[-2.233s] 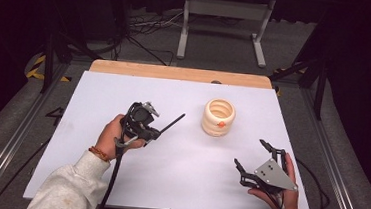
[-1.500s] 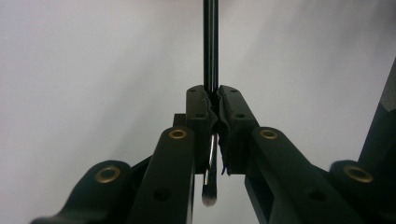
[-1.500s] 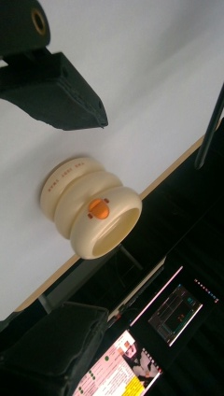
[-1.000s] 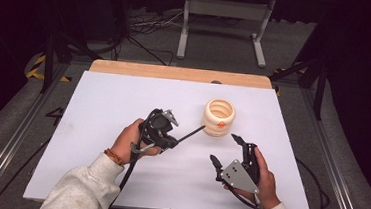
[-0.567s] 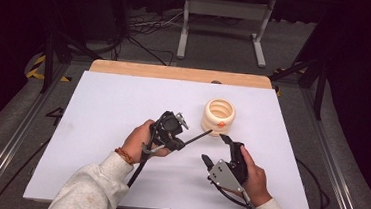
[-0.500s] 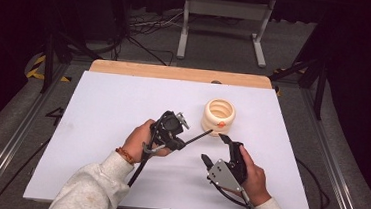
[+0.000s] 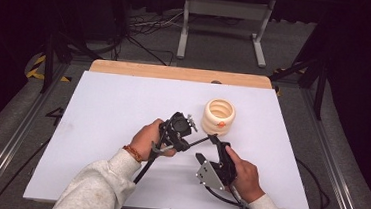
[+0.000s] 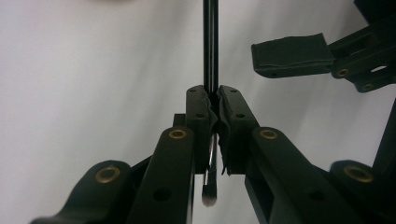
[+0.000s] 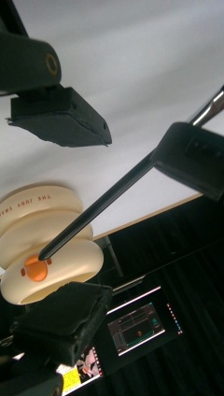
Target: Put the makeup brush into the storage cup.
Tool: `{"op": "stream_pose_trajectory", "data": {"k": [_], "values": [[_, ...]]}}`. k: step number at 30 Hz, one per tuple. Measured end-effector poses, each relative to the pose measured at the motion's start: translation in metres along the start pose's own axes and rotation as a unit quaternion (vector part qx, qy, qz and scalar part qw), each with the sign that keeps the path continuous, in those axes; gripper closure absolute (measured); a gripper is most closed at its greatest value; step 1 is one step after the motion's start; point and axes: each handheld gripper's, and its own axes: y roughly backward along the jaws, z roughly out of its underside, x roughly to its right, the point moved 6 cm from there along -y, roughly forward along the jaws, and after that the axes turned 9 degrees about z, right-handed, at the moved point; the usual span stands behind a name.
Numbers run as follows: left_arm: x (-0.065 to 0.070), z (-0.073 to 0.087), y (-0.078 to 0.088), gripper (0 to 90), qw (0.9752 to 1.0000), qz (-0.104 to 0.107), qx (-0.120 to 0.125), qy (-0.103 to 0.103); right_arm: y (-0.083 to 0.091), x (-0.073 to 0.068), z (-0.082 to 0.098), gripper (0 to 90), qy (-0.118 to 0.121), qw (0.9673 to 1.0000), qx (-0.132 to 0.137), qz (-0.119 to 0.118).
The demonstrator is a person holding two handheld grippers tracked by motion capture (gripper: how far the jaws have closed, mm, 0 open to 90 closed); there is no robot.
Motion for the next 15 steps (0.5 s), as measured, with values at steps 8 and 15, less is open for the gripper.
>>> {"op": "stream_pose_trajectory", "data": {"k": [8, 15], "values": [[0.005, -0.004, -0.001, 83.6, 0.9997, -0.004, -0.019, -0.011, -0.005, -0.010, -0.002, 33.9, 0.035, 0.9992, -0.014, -0.010], [0.008, -0.007, -0.004, 83.6, 0.9988, -0.008, -0.040, -0.025, -0.006, -0.017, -0.005, 46.4, 0.061, 0.9979, -0.019, -0.014]]}}
